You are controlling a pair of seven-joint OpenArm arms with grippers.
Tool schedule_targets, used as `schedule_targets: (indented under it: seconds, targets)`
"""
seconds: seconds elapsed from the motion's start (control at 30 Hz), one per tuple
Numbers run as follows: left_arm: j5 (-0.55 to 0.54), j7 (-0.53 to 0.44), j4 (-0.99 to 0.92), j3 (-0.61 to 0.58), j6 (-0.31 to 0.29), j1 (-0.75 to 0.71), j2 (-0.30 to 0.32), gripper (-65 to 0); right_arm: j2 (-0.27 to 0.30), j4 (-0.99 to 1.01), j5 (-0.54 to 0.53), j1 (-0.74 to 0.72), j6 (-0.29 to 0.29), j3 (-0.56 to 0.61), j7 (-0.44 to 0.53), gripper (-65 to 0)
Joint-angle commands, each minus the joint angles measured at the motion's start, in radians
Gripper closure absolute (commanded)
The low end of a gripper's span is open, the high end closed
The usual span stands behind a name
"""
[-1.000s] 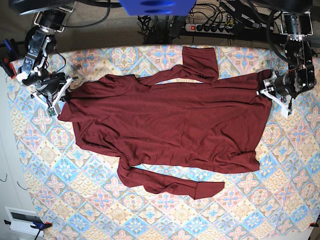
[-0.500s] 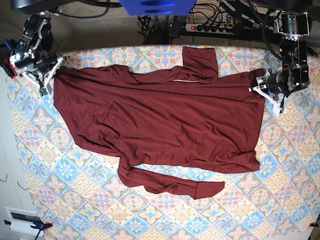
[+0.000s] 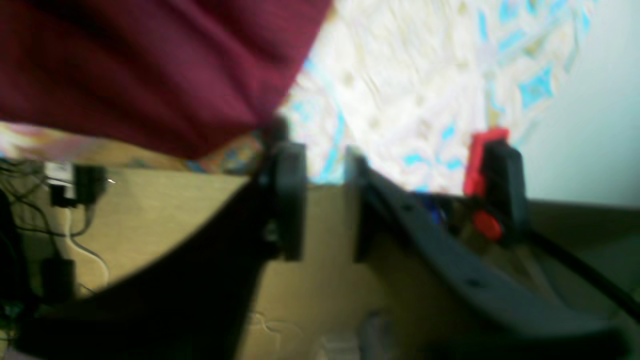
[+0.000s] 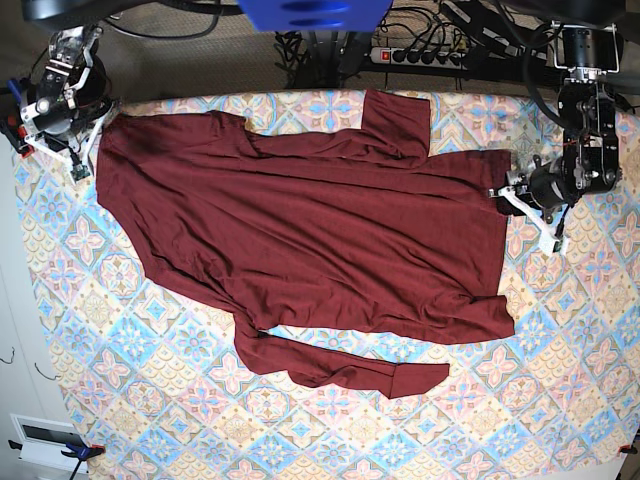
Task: Layout the t-shirt on the table in an organized manner, then fold the t-shirt properly
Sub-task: 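Grasp the shirt side with the right gripper and drag it along the table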
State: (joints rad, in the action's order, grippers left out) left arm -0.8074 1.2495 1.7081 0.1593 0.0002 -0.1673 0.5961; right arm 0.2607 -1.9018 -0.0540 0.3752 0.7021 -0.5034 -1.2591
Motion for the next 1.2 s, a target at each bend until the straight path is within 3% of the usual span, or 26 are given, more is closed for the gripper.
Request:
schedule_targets:
  seconds: [0.0,0.1,0.33,0.43,0.57,0.7,0.9,1.17]
  targets:
    - [0.000,0.016,0.013,0.012,0.001,0.008,0.020,-14.1,0.018,-0.018,0.010,-0.005,-0.004,-0.005,0.006,-22.9]
    - [-0.002,0.043,0.014,0.012,0.001,0.012,0.020,-14.1,0.022,-0.020,0.015,-0.006,-0.004,-0.008,0.011,-27.1]
    - [-0.002,0.046,0.014,0.015,0.001,0.015,0.020,-13.9,0.024,-0.020,0.013,-0.144,-0.004,0.012,0.098,-24.5]
    - [-0.004,0.045,0.014,0.067,0.001,0.016,0.011,-13.6,0.038,-0.015,0.013,-0.287,-0.004,0.116,0.117,-22.3]
    - [-0.004,0.051,0.014,0.159,0.001,0.056,-0.051,-13.6,0.076,0.034,0.013,-0.488,-0.004,0.323,0.118,-22.1]
    - [-0.004,0.049,0.014,0.196,0.001,0.059,-0.067,-13.6,0.078,0.189,0.013,-0.631,-0.004,0.444,0.144,-22.1]
    - [-0.002,0.046,0.014,0.227,0.001,0.061,-0.101,-13.9,0.078,0.523,0.013,-0.770,-0.004,0.578,0.305,-22.2]
    - [-0.002,0.046,0.014,0.228,0.001,0.059,-0.115,-14.1,0.078,0.870,0.013,-0.887,-0.004,0.667,0.462,-22.3]
